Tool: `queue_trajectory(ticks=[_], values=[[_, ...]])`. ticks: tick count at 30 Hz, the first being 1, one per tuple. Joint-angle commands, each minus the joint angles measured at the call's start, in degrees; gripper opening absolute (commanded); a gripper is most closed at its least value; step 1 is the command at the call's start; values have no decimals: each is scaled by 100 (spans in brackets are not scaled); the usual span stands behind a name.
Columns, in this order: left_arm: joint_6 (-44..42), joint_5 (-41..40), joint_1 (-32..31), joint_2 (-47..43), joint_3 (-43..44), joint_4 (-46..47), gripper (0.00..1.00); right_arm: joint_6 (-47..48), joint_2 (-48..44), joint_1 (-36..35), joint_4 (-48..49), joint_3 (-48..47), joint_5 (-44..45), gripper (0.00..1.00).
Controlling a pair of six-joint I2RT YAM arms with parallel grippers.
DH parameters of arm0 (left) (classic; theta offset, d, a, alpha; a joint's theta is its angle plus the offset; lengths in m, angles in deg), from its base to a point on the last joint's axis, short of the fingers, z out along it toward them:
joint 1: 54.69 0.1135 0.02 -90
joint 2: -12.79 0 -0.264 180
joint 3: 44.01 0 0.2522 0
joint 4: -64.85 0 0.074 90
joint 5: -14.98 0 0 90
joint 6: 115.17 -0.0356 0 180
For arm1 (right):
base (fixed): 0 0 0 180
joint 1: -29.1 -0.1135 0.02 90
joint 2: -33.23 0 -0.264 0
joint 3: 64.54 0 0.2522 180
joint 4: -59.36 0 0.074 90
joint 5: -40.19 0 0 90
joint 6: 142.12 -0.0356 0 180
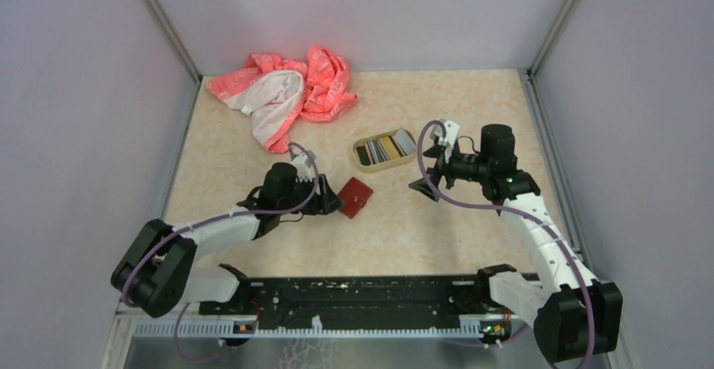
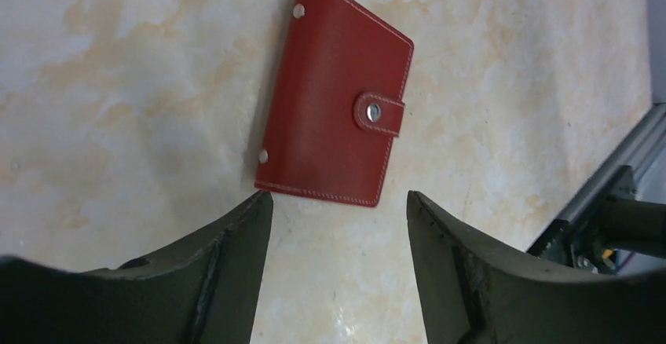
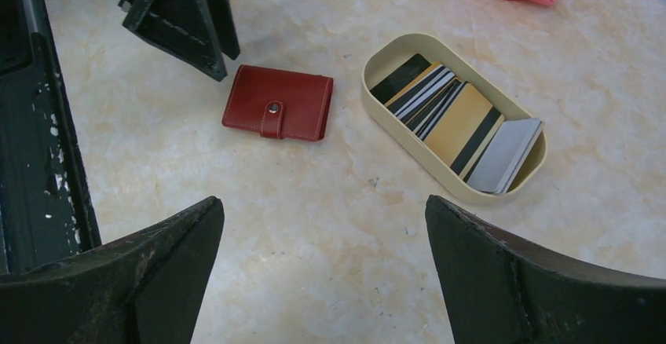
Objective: Put the credit cards into the card holder
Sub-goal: Move the card holder to the center of the board.
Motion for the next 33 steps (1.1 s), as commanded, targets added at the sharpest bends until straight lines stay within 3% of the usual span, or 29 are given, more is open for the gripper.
queue_trajectory(ticks=[1,7,18,24,28,33], values=[[-1020,-83,-36,877,955,-909,67,317,62,-194,18,-100,106,98],[-1542,42,-32,1974,2054,-1870,50,458,220,-358,-39,-90,214,98],[-1245,197,-67,2774,2464,-2063,51,454,302,-441,52,-11,172,98],[-978,-67,-407,2910,2192,-1855,26,381,372,-490,121,28,127,98],[-619,-205,-592,2722,1803,-1372,4,18,522,-580,383,133,-195,98],[505,-347,-778,1850,676,-35,0,-776,1002,-1129,1131,420,-336,98]])
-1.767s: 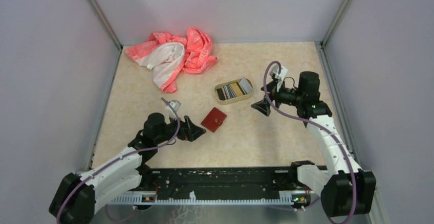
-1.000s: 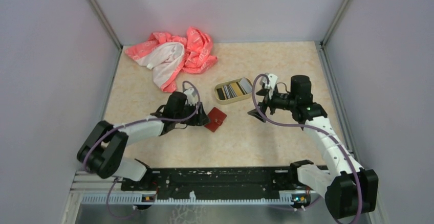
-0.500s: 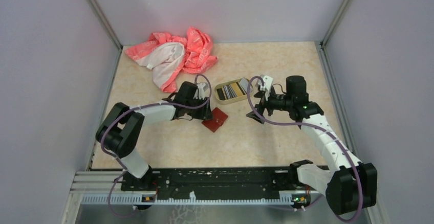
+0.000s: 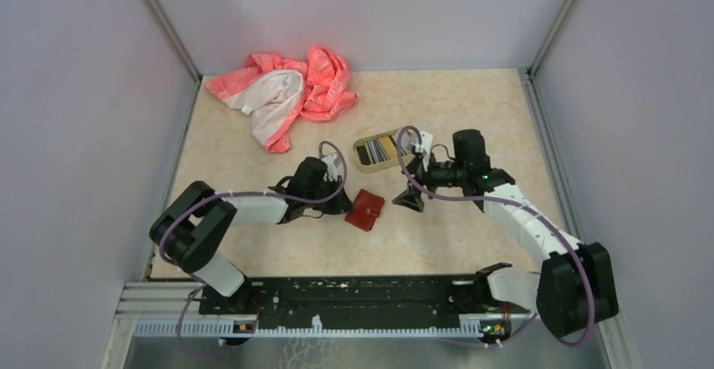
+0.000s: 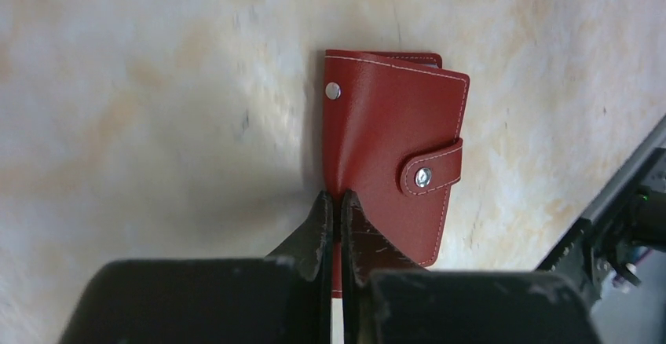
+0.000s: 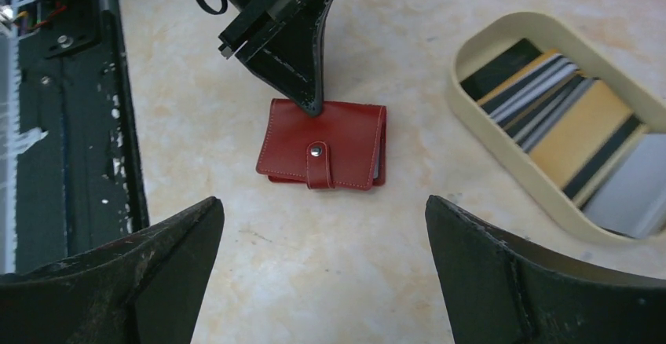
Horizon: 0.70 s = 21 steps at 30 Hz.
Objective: Put the credit cards into the card holder
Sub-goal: Move the card holder to the center of the board, then open the card holder at the center of the board.
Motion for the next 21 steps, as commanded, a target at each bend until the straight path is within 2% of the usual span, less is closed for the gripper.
queue_trajectory(ticks=[1,3,6,10,14,21], values=[[1123,-395,-220,-607,-1187,674,0,-732,405,-626,976,255,-7,97],[1630,-714,-310,-1001,-1672,1117,0,-640,578,-981,1244,398,573,92],[2152,-1338,-579,-1559,-2168,1351,0,6,885,-1467,1165,394,1110,75],[2444,-2060,-1013,-1939,-2157,1147,0,699,1086,-1928,937,234,1391,53],[2681,-2647,-1544,-1942,-1910,889,0,1405,835,-2358,934,451,1480,51],[3206,-4230,-2627,-2084,-1807,868,0,2539,638,-2401,718,733,1049,53]])
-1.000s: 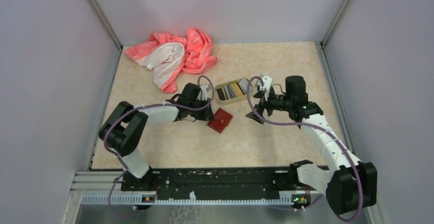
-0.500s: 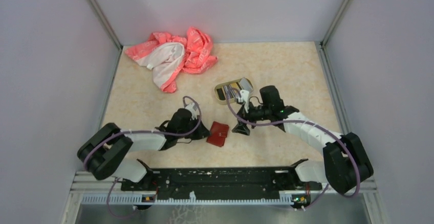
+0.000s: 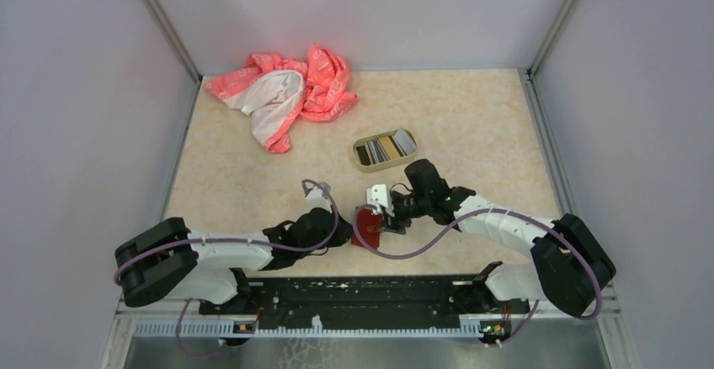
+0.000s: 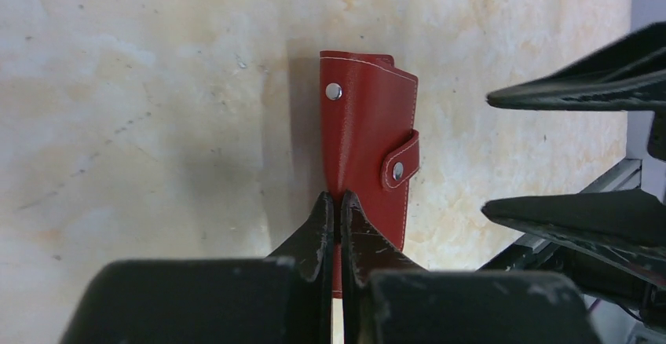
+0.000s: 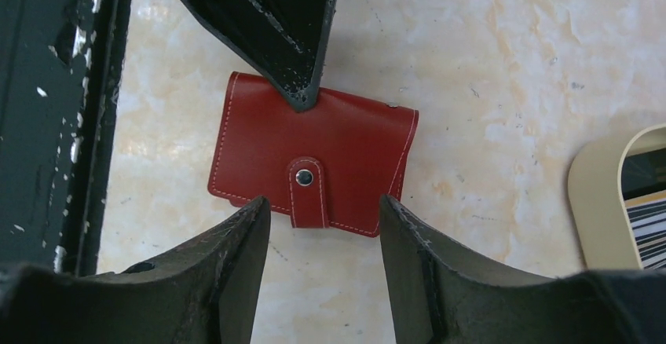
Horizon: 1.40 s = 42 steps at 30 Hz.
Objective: Put the credit cards into the card holder
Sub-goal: Open the card holder at the center of the board.
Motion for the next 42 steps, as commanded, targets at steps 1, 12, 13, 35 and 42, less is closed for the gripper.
queue_trajectory(ticks=[1,12,13,35,42], values=[[393,-1327,-529,-114,274,-106,0,1075,-141,-33,-52,65,-352,53],[504,-1790,-958,199,511,-129,0,1188,227,-298,-77,3,249,46],[505,-1751,-962,220,510,-91,0,1185,272,-343,-65,-8,354,45],[474,-1482,-980,298,251,382,0,733,945,-950,269,-221,1700,43],[440,-1337,-980,321,112,643,0,497,987,-949,405,-309,2118,43]])
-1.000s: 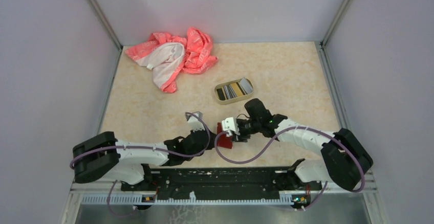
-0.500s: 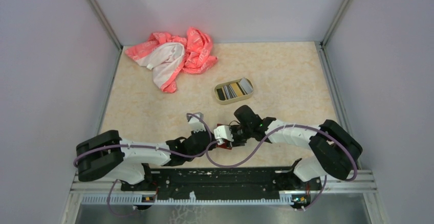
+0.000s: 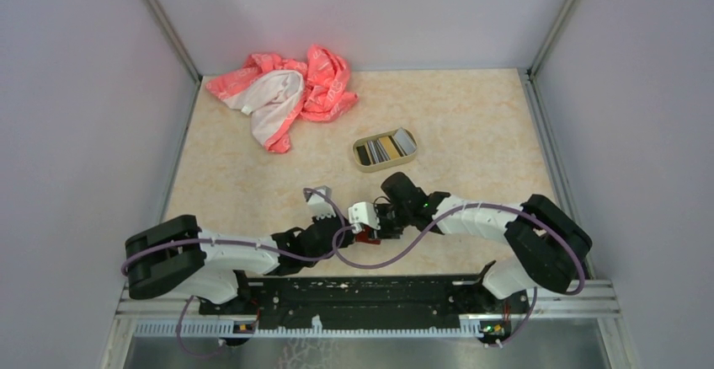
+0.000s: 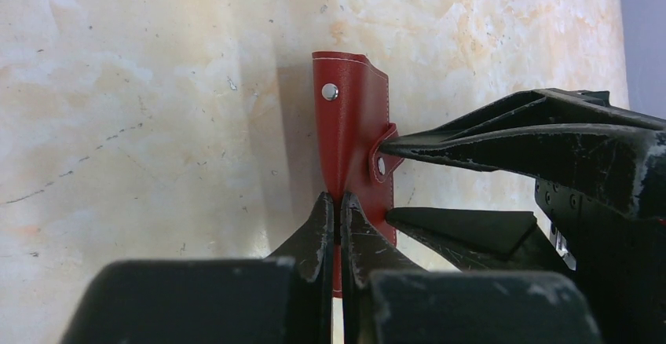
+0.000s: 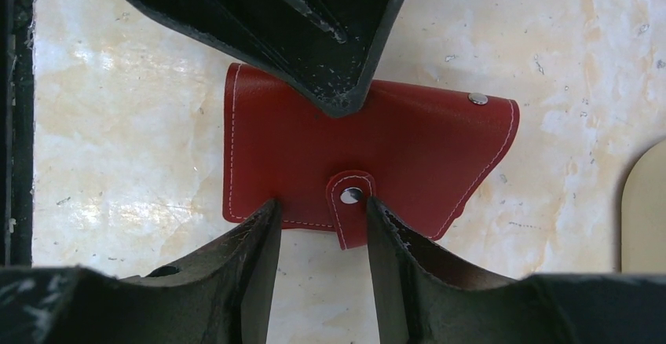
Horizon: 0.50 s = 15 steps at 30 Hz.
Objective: Put the credit cards into the card holder
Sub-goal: Open the card holder at the center of the board.
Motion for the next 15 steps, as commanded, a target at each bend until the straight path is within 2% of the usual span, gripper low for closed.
queue_trajectory(ticks=[1,6,11,15], values=[[70,271,-56,21,-68,467,0,-117,30,-40,456,-138,599,44],[53,333,-56,75,-62,519,0,-156,1,-44,506,-134,571,44],[45,303,-56,85,-84,521,0,-449,-151,214,271,-250,-263,44],[43,258,-56,78,-106,512,0,-444,-206,423,201,-269,-456,44]])
